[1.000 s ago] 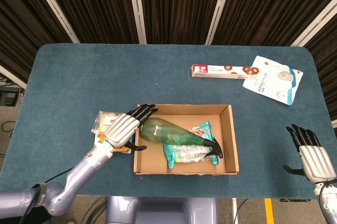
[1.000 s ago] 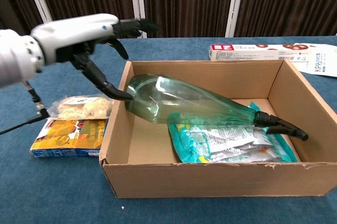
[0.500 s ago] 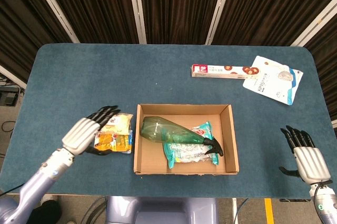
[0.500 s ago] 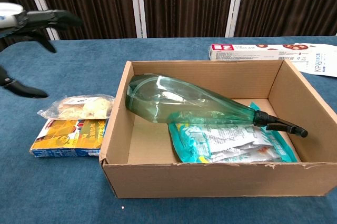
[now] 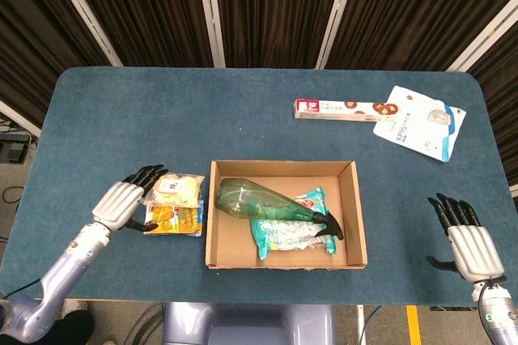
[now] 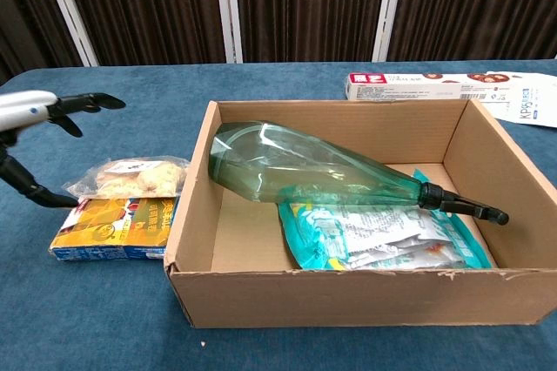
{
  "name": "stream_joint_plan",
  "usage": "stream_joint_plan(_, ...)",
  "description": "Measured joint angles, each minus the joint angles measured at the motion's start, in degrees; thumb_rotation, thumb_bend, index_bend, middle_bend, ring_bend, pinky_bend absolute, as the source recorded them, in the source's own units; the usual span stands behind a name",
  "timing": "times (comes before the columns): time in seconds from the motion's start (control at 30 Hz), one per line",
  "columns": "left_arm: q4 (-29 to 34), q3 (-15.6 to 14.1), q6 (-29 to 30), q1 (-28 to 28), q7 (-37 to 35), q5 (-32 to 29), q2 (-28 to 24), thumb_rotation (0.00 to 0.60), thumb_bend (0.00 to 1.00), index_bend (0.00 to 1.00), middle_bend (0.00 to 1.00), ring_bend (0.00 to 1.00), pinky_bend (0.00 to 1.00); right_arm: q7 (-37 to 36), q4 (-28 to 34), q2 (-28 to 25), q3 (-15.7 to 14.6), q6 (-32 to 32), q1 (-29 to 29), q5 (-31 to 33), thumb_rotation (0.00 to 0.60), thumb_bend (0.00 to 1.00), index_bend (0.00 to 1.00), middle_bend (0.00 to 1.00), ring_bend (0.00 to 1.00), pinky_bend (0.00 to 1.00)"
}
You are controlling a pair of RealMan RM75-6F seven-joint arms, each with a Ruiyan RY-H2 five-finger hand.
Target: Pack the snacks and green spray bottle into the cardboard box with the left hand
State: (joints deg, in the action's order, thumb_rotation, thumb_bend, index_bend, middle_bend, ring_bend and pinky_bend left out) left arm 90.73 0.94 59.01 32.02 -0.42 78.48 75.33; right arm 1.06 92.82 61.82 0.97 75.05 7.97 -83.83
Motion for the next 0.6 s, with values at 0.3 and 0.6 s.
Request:
stream_joint_plan(0.3, -7.8, 1.6, 1.6, 0.5, 4.3, -0.4, 8.8, 0.6, 0.05, 0.08, 0.11, 0.06, 0.18, -0.9, -0.8, -0.2, 0.3, -0.8, 0.3, 0.8, 0.6, 0.0, 0.0, 0.0, 0.0, 0.0)
stream_joint_plan(0.6, -16.0, 3.1, 2.1, 1.0, 5.1, -0.7, 14.6, 0.6, 0.1, 0.15, 0.17, 0.09, 0.18, -0.9, -0.9, -0.3, 0.5, -1.1, 0.3, 1.8, 0.6, 0.0, 0.0, 0.0, 0.0, 0.0)
